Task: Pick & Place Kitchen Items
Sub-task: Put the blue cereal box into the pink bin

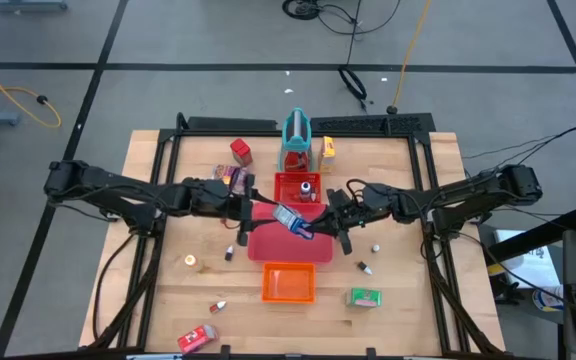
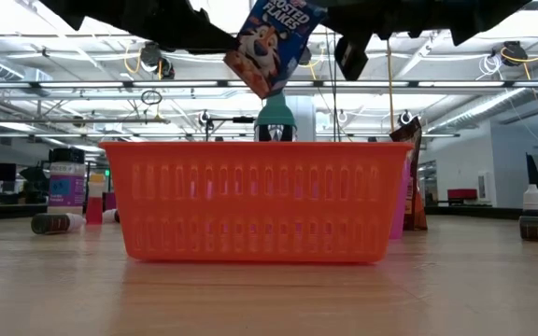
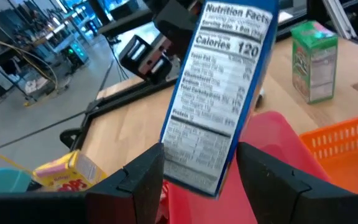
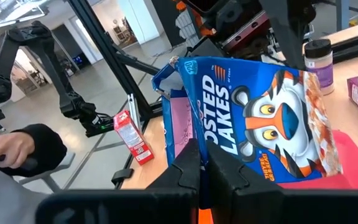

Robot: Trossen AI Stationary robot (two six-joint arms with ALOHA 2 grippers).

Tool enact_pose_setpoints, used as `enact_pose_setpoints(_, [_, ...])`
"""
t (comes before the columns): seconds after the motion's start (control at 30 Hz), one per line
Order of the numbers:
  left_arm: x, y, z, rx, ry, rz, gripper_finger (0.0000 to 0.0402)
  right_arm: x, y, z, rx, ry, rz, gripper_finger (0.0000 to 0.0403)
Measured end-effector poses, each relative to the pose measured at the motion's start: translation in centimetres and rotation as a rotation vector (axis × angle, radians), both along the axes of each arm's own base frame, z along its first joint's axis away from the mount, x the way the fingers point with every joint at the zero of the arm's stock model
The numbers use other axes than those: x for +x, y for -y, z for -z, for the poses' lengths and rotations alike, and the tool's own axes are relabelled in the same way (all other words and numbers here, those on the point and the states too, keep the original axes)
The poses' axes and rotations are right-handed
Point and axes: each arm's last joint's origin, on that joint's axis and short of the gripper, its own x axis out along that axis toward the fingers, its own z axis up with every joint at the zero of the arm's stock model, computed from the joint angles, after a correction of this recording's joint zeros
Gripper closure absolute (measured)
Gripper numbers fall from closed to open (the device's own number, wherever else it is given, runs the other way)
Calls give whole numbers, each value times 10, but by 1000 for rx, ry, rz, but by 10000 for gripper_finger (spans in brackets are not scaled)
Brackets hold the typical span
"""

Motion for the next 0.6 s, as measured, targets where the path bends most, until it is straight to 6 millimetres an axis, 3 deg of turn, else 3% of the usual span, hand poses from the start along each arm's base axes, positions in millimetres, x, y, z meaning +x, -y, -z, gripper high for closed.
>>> enact_pose_setpoints(0.37, [6, 1, 3, 12, 22, -11, 138, 0, 0, 1, -1, -10, 0, 401])
enact_pose_setpoints(0.6, [11, 2, 7, 27, 29, 24, 131, 0, 0, 2, -2, -16, 0, 401])
